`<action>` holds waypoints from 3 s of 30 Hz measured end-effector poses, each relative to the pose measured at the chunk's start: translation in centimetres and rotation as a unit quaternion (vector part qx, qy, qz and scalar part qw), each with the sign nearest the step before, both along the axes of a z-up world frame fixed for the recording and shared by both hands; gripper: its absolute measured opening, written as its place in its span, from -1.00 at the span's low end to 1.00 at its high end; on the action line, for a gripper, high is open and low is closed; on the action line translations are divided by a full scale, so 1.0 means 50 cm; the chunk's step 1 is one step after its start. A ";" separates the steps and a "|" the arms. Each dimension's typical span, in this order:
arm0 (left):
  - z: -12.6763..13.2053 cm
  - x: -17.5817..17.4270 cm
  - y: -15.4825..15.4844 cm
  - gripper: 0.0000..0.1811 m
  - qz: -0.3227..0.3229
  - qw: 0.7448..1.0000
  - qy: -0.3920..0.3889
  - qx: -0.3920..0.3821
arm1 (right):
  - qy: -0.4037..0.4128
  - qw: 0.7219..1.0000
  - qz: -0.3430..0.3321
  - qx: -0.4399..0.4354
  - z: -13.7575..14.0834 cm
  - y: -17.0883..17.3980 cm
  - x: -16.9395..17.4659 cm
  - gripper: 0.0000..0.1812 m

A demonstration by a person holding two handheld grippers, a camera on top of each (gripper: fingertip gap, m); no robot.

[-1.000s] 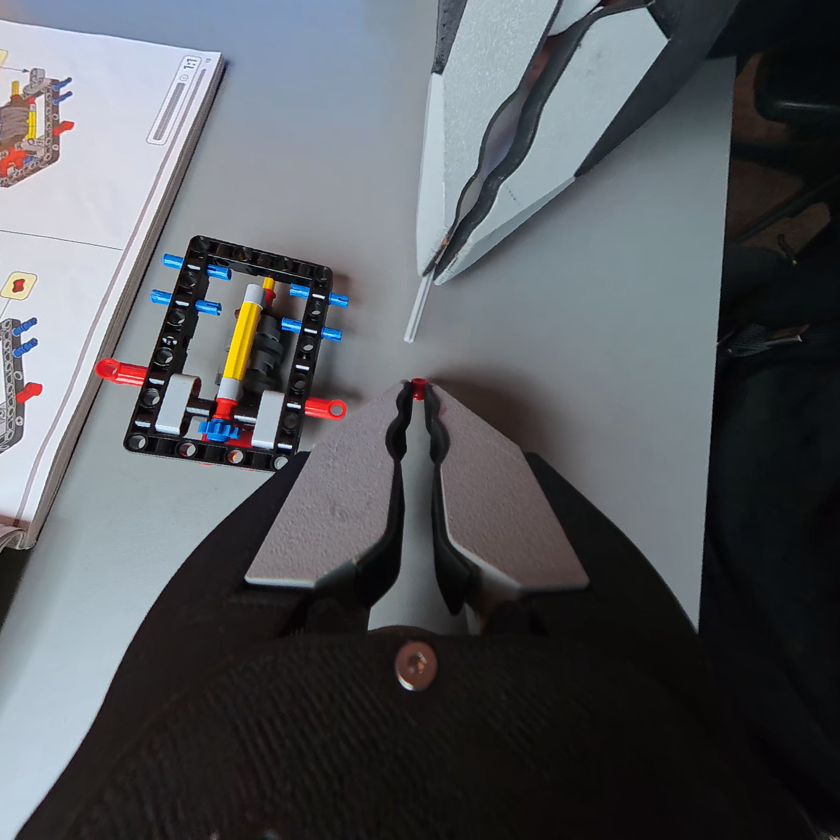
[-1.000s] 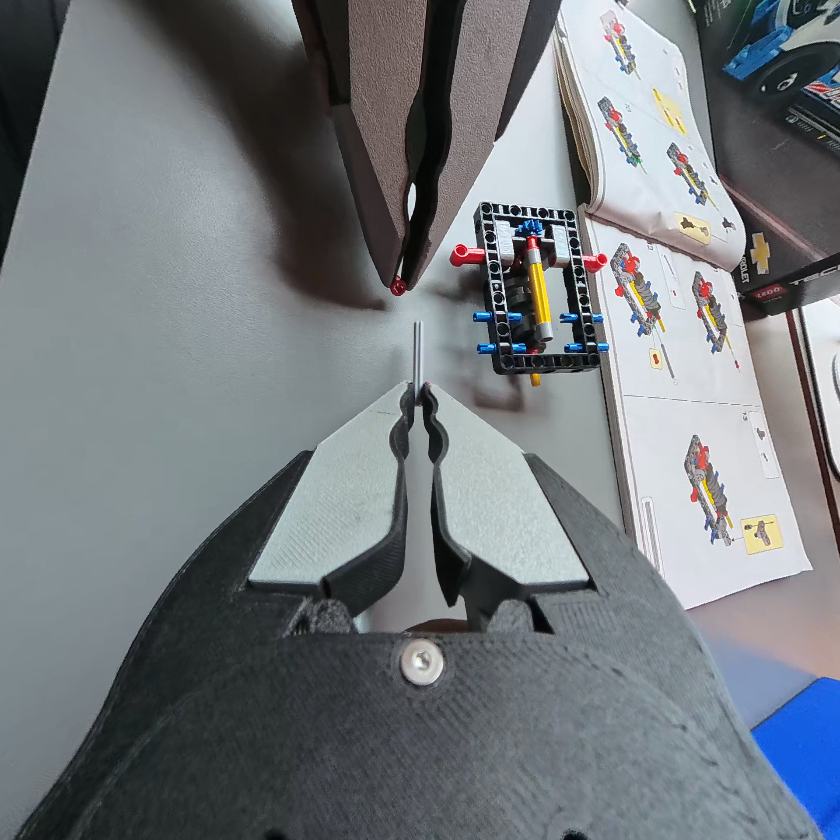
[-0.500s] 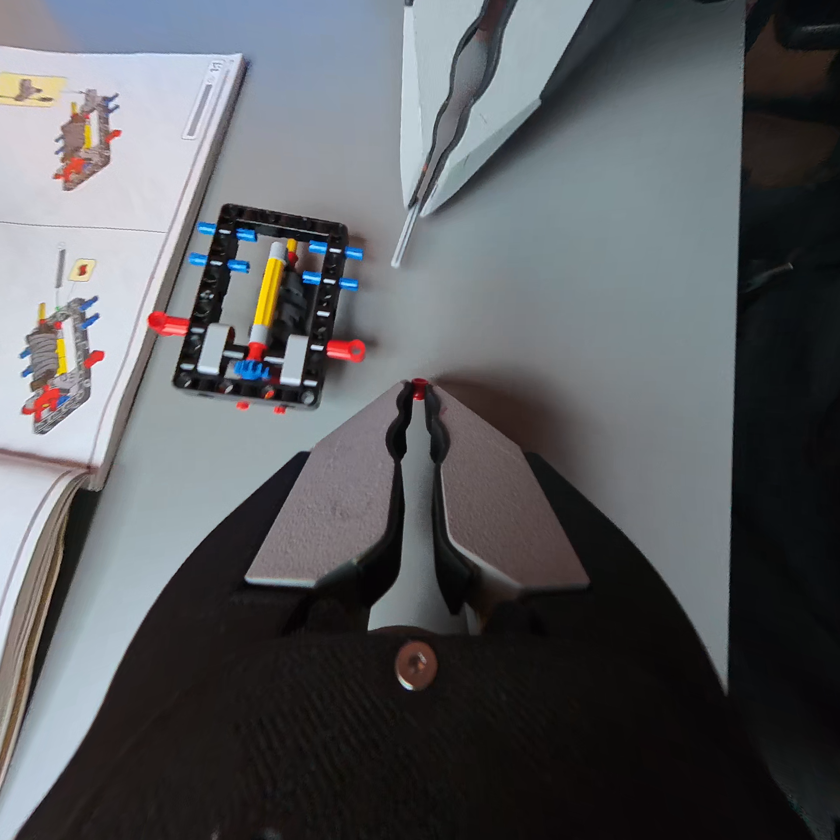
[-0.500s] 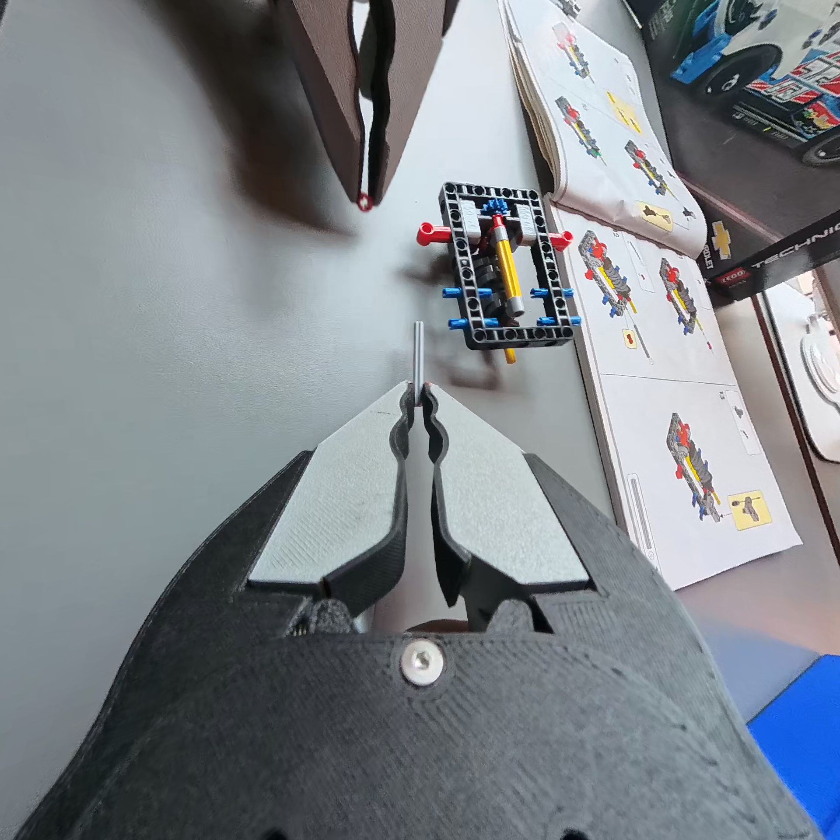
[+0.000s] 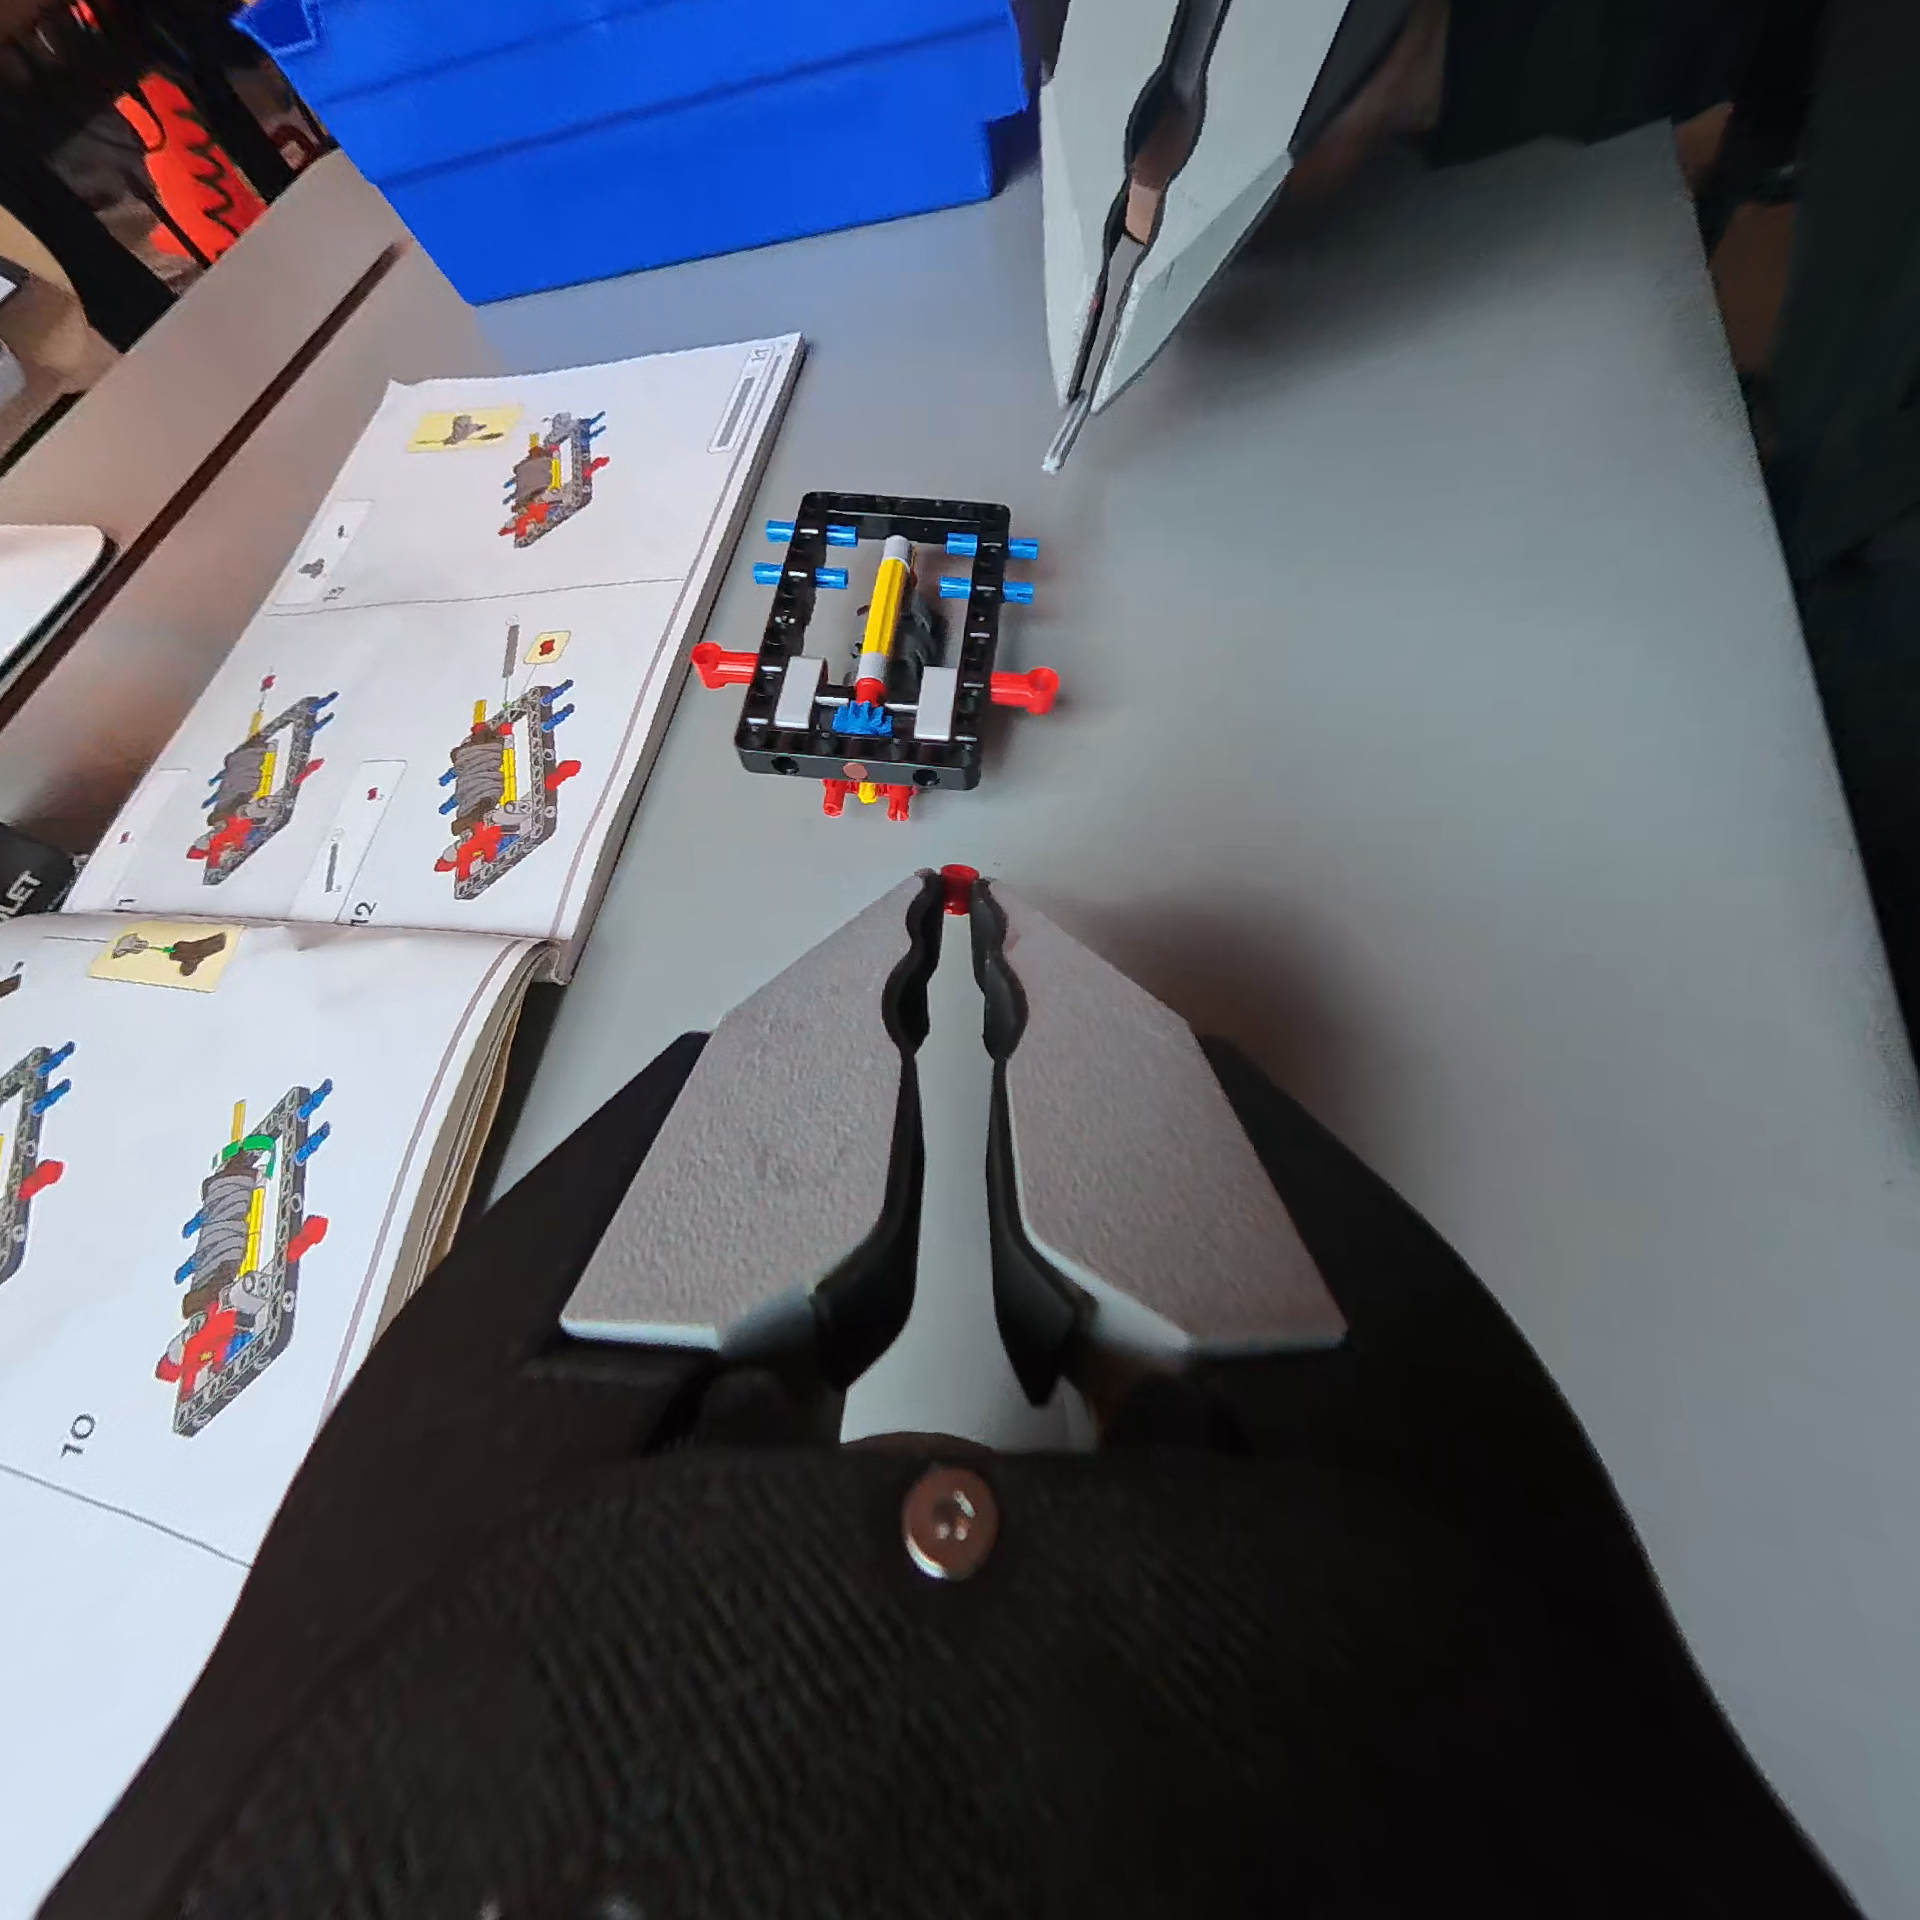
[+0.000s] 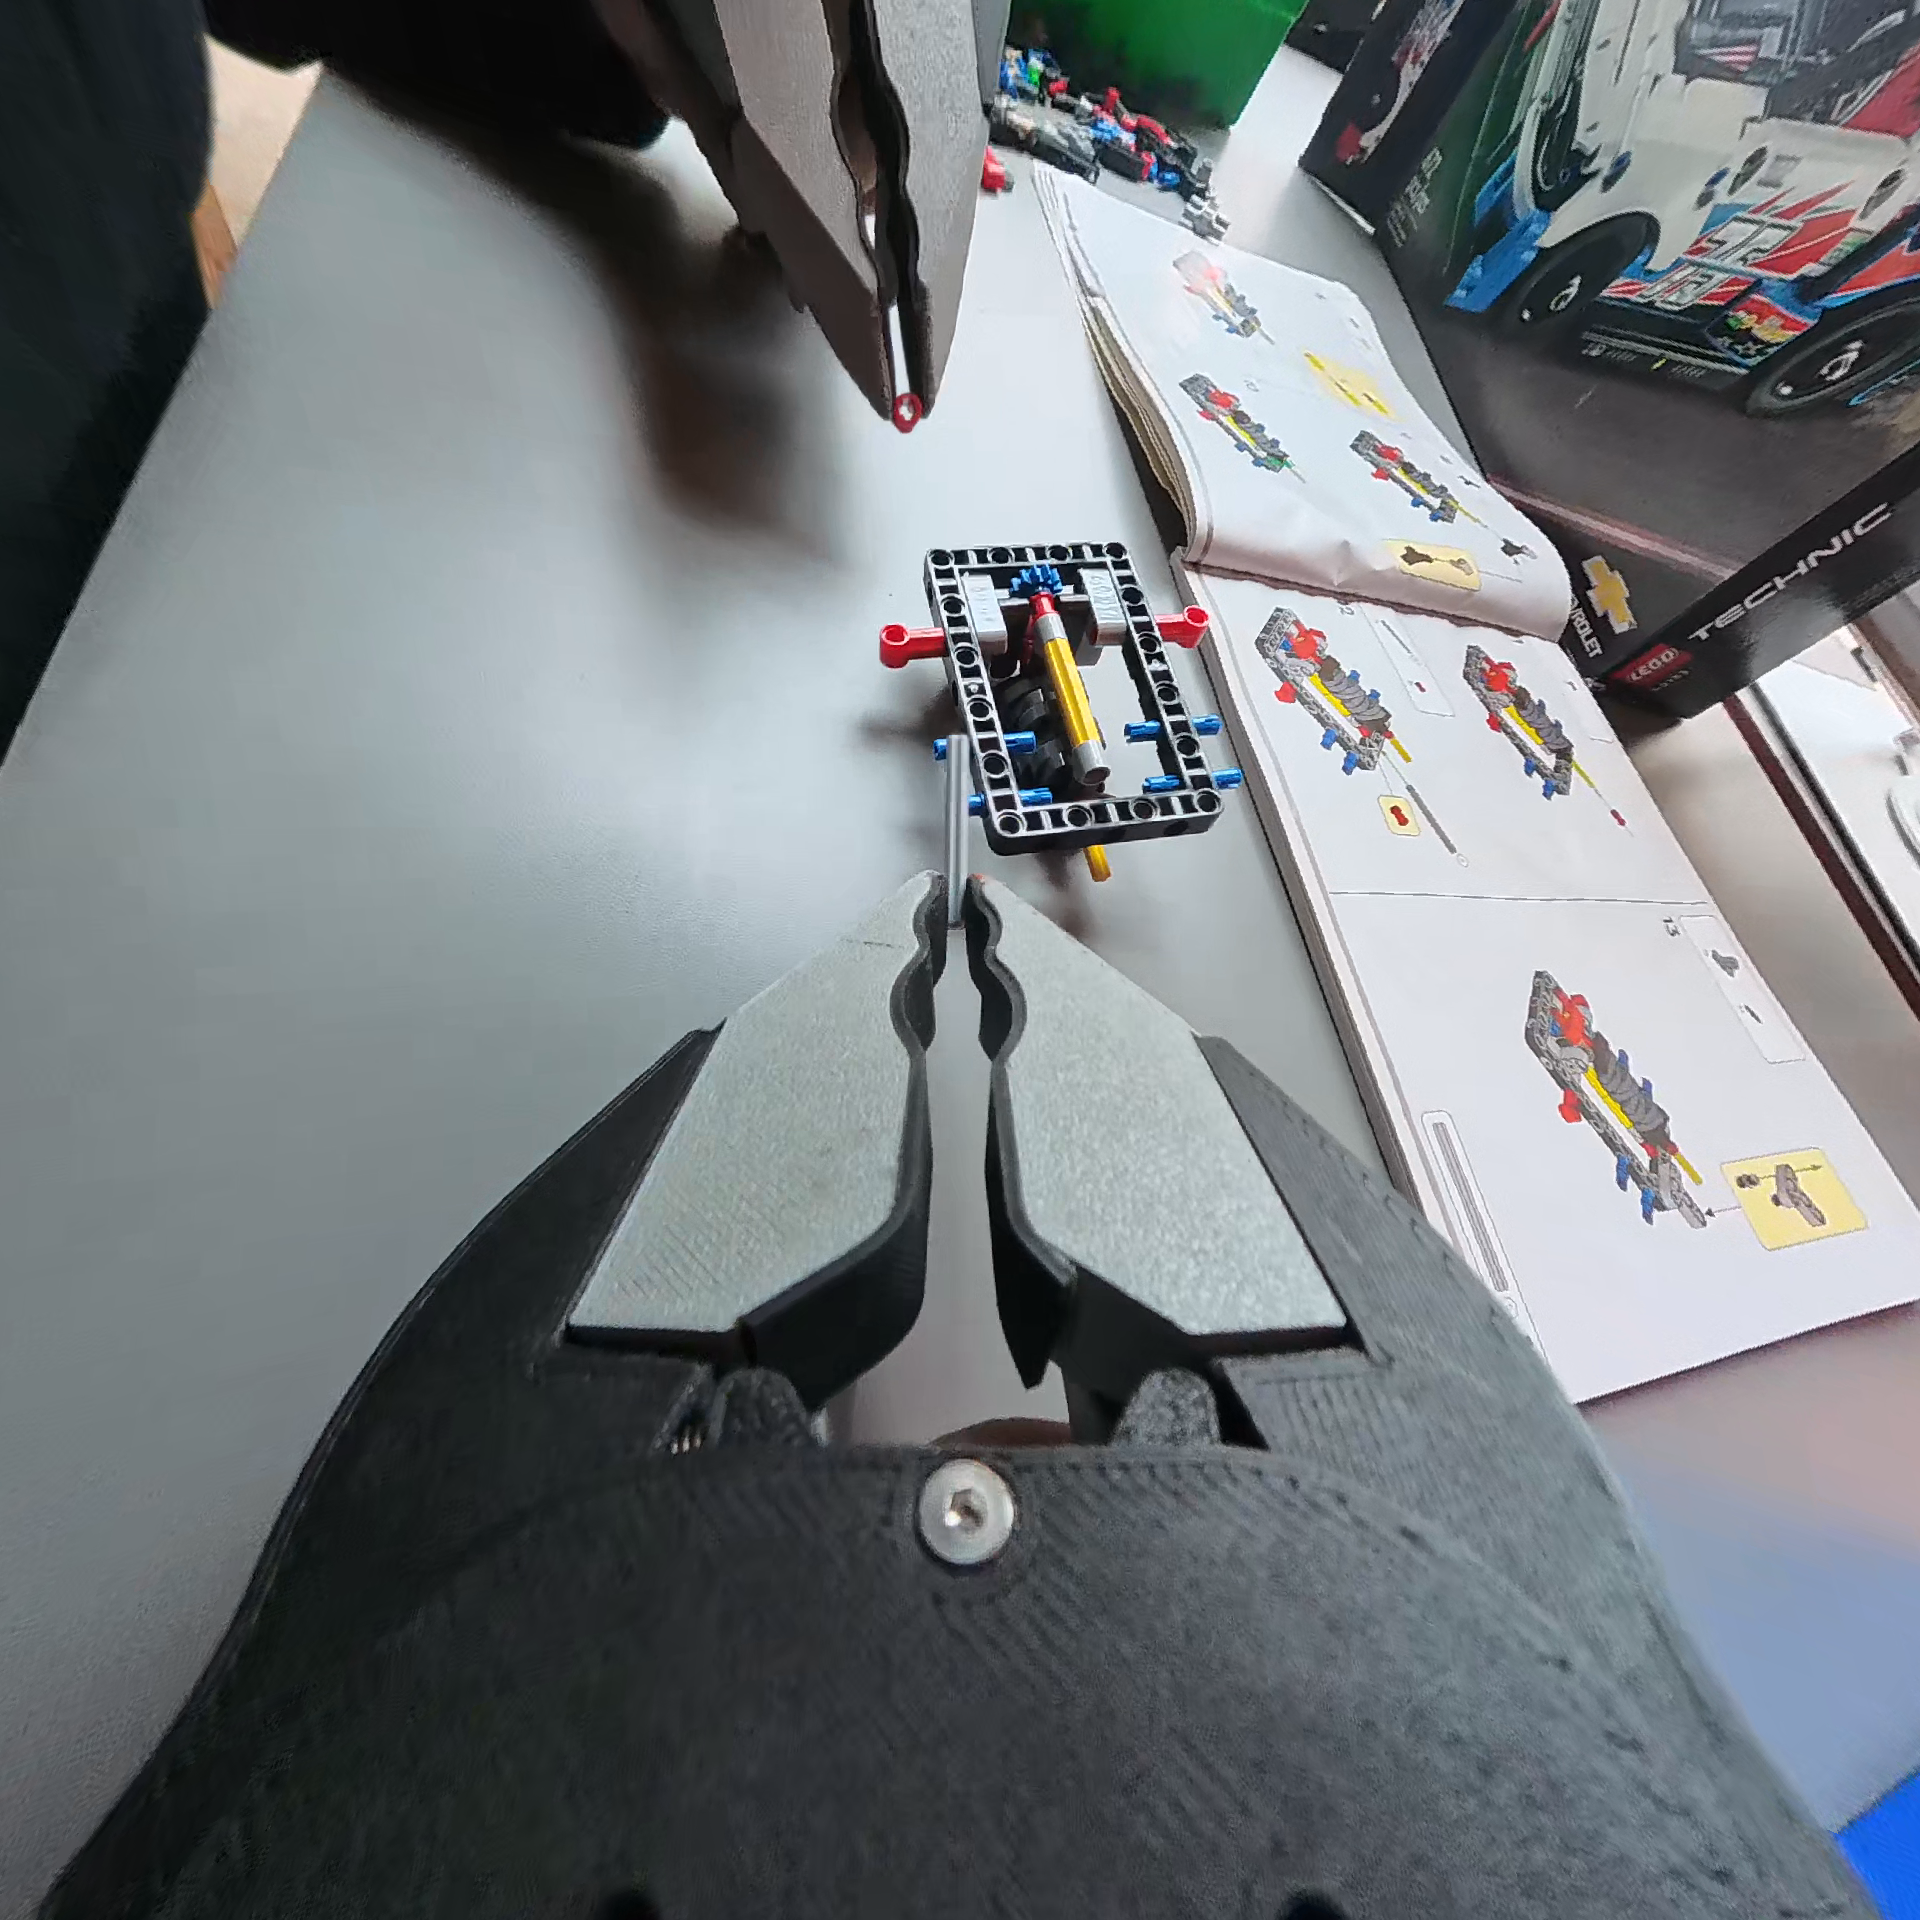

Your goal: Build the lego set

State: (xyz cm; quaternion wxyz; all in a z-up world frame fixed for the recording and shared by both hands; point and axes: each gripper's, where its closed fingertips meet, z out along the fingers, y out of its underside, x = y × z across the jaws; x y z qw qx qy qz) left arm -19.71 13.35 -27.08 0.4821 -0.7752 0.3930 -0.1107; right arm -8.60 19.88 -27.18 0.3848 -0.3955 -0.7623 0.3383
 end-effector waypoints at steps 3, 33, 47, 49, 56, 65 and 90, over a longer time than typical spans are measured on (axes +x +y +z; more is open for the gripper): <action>0.002 0.000 -0.001 -0.98 -0.005 1.000 -0.010 -0.004 | 0.016 1.000 -0.004 -0.023 0.014 0.006 0.000 -1.00; -0.007 -0.003 0.005 -0.98 0.002 1.000 -0.011 -0.025 | 0.052 0.994 -0.043 -0.091 0.047 0.053 -0.003 -1.00; -0.010 -0.005 0.007 -0.97 0.007 1.000 -0.008 -0.029 | 0.049 0.994 -0.041 -0.088 0.045 0.052 -0.004 -1.00; -0.010 -0.005 0.007 -0.97 0.007 1.000 -0.008 -0.030 | 0.048 0.994 -0.041 -0.087 0.045 0.051 -0.003 -1.00; -0.012 -0.005 0.007 -0.97 0.008 0.999 -0.007 -0.032 | 0.047 0.994 -0.040 -0.086 0.044 0.051 -0.004 -1.00; -0.014 -0.006 0.009 -0.97 0.009 0.999 -0.006 -0.035 | 0.046 0.995 -0.039 -0.084 0.043 0.050 -0.004 -1.00; -0.023 -0.010 0.016 -0.97 0.020 0.999 0.003 -0.045 | 0.025 0.998 -0.060 -0.013 0.016 0.046 -0.009 -1.00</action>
